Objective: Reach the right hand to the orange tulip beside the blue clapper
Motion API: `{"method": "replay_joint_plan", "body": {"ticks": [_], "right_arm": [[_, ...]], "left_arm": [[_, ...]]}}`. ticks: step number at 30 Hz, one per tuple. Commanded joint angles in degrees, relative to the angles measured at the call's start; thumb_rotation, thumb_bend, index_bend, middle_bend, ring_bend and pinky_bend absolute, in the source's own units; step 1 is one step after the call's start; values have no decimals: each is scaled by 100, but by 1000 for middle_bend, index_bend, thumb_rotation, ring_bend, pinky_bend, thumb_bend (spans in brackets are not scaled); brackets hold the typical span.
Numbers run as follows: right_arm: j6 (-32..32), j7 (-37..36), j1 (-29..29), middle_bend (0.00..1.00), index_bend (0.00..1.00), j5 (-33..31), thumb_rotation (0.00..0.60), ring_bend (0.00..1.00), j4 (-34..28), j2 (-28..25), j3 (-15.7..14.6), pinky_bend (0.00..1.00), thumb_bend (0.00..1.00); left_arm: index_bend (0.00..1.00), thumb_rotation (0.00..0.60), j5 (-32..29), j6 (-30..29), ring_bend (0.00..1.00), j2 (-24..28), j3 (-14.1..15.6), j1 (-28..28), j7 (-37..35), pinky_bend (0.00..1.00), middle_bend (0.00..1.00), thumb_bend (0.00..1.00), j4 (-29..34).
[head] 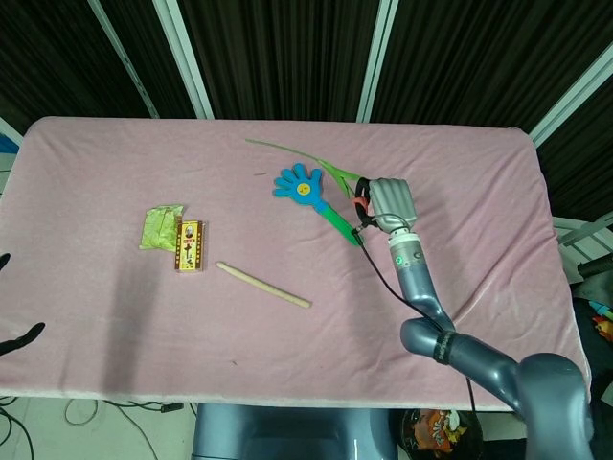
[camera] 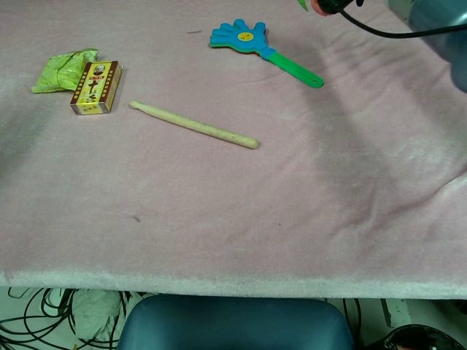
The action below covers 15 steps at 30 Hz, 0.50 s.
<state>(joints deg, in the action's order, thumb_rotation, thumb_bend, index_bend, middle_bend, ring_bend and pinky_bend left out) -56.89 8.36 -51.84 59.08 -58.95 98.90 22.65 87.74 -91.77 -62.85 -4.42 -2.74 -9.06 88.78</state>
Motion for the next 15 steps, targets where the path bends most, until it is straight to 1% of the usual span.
{"method": "replay_joint_plan", "body": {"ticks": [1,4,6,9,12,15], "right_arm": [[-998,-113,1085,608,688,349,600,564,-2012,-1299,-230,623,530],[-1379,-241,1583,607,688,557,600,564,-2838,-1801,-449,623,529],[-1556,-328,1814,607,688,701,600,564,-3174,-2023,-581,623,529],[-2008,-597,2341,605,688,1168,600,564,-3856,-2500,-929,623,529],[-2419,-959,2783,605,688,1660,600,564,-4451,-2904,-1205,623,527],[-2654,-1205,3029,605,688,2119,600,564,-4691,-3150,-1395,623,528]], "left_arm": [[0,600,30,-21,0,-14,12,6,3,0,0,0,-12],[0,600,63,-57,0,-32,17,12,25,0,0,0,-38],[0,600,79,-83,0,-46,16,16,38,0,0,0,-57],[0,600,97,-131,0,-72,15,31,78,0,0,0,-95],[0,600,95,-120,0,-80,34,40,147,0,0,0,-93],[0,600,99,-147,0,-91,24,44,173,0,0,0,-94]]}}
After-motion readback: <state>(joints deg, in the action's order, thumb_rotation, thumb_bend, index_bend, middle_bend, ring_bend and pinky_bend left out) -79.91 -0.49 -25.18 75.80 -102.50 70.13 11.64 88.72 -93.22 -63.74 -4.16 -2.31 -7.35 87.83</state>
